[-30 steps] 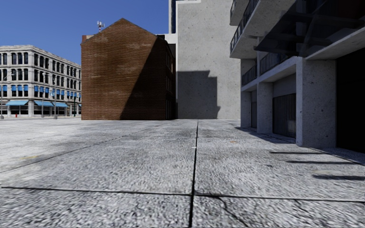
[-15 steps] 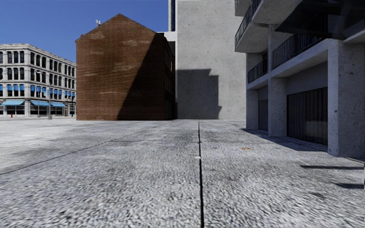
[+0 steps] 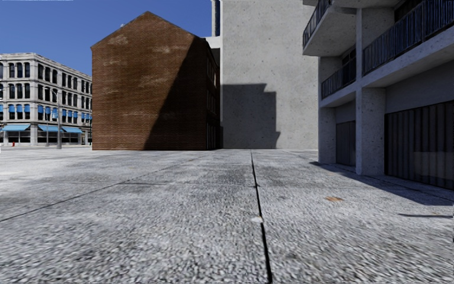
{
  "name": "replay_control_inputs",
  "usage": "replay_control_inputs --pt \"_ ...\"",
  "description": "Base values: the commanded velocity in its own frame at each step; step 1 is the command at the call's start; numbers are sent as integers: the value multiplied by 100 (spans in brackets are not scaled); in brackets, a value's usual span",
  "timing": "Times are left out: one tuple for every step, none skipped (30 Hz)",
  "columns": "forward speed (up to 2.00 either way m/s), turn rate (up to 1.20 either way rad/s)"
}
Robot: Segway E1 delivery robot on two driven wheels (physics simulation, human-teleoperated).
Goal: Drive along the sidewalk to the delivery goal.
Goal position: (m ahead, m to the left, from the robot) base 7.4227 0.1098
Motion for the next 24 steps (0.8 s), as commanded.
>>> replay_control_inputs --pt "200 27" --pt "200 27" --pt "200 27" --pt "200 27" --pt "200 27" --pt "200 27" --pt "200 27" --pt "200 27" --pt "200 27" --pt "200 28" --pt "200 30" --pt "200 31" --pt "200 31" --pt "200 31" --pt "200 31" --pt "200 31" --pt "200 31" --pt "200 32" --pt "200 32" --pt "200 32" --pt "200 33" --pt "200 33" --pt "200 33" --pt "200 33"
